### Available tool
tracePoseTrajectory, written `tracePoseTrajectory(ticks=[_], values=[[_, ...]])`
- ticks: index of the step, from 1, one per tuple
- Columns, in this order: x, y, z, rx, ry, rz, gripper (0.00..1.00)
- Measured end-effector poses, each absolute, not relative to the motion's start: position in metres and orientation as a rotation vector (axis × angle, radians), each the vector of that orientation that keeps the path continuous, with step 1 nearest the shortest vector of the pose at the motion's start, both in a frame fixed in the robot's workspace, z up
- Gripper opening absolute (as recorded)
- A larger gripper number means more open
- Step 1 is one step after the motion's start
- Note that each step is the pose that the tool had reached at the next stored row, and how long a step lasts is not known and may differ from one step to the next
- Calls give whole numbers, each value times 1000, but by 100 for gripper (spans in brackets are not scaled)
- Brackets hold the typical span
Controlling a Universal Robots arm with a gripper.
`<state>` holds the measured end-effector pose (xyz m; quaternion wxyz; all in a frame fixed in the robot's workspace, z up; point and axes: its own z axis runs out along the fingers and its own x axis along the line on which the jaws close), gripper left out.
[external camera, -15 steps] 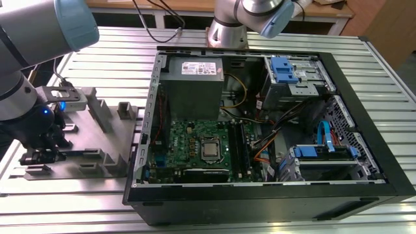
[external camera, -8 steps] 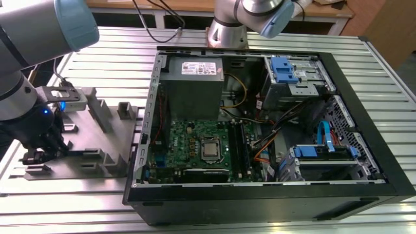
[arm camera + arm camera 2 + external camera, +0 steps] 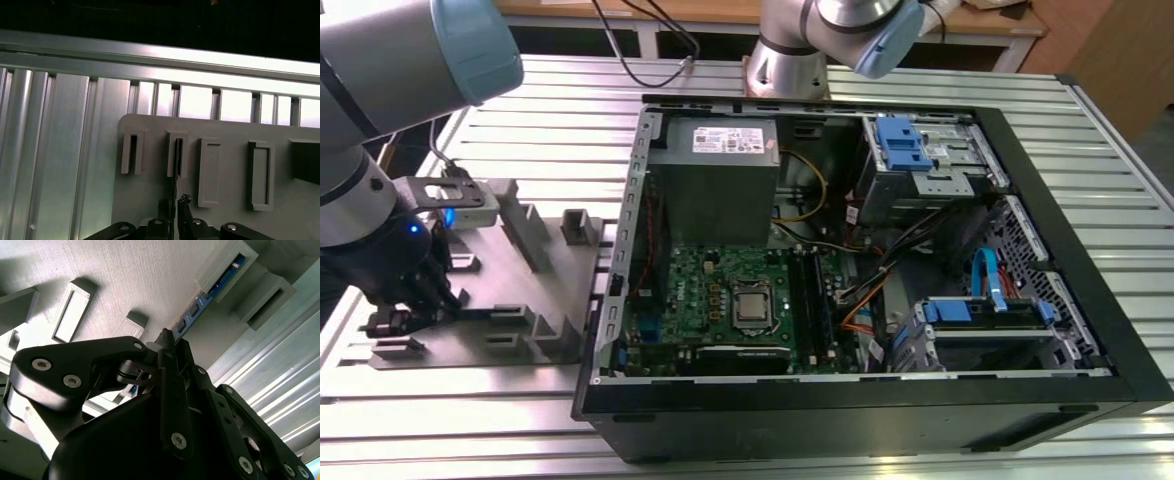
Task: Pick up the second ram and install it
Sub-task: 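Pick up the second ram and move it above second insertion slot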
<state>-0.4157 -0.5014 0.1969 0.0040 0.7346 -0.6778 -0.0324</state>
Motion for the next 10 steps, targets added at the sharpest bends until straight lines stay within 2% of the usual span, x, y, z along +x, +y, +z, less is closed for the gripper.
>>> tracePoseTrajectory(ticks=[10], values=[[-415, -501, 198, 2302, -2124, -102, 18]])
